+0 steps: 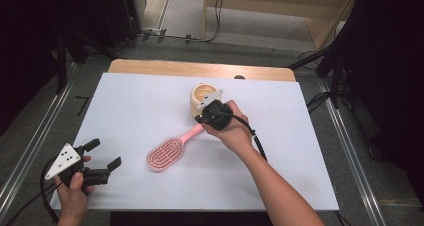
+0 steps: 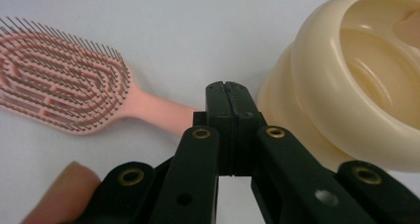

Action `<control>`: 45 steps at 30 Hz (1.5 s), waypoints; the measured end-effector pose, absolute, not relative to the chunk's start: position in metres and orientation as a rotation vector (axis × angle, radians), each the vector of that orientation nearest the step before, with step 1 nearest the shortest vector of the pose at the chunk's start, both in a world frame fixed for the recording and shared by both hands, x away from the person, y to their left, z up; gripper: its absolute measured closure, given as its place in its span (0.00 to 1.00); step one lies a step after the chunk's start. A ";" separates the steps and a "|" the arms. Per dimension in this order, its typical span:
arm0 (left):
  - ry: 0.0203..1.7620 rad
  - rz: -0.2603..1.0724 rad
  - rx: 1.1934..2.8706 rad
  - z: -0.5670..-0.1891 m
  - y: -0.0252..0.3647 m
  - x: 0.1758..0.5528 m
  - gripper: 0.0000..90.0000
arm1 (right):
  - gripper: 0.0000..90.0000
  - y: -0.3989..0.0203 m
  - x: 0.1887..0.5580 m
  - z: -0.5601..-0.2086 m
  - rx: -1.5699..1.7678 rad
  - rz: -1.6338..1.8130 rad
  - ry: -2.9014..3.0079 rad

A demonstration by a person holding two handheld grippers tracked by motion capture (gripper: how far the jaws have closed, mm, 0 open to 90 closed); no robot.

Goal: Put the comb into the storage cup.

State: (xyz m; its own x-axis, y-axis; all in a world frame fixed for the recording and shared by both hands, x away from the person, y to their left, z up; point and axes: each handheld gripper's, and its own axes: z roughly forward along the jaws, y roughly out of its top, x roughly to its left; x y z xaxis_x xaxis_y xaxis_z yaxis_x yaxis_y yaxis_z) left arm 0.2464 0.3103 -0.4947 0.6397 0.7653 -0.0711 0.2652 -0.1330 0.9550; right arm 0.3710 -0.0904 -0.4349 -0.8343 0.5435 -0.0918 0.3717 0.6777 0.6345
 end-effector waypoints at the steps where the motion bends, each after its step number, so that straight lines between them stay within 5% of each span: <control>1: 0.849 0.535 1.698 -0.495 0.310 0.246 0.00 | 0.98 -0.089 0.373 -0.436 0.732 0.893 2.626; 24: 0.837 0.523 1.709 -0.495 0.309 0.247 0.00 | 0.98 -0.065 0.401 -0.468 0.780 0.664 2.685; 45: 0.835 0.516 1.709 -0.495 0.309 0.248 0.00 | 0.98 -0.076 0.389 -0.479 0.771 0.608 2.755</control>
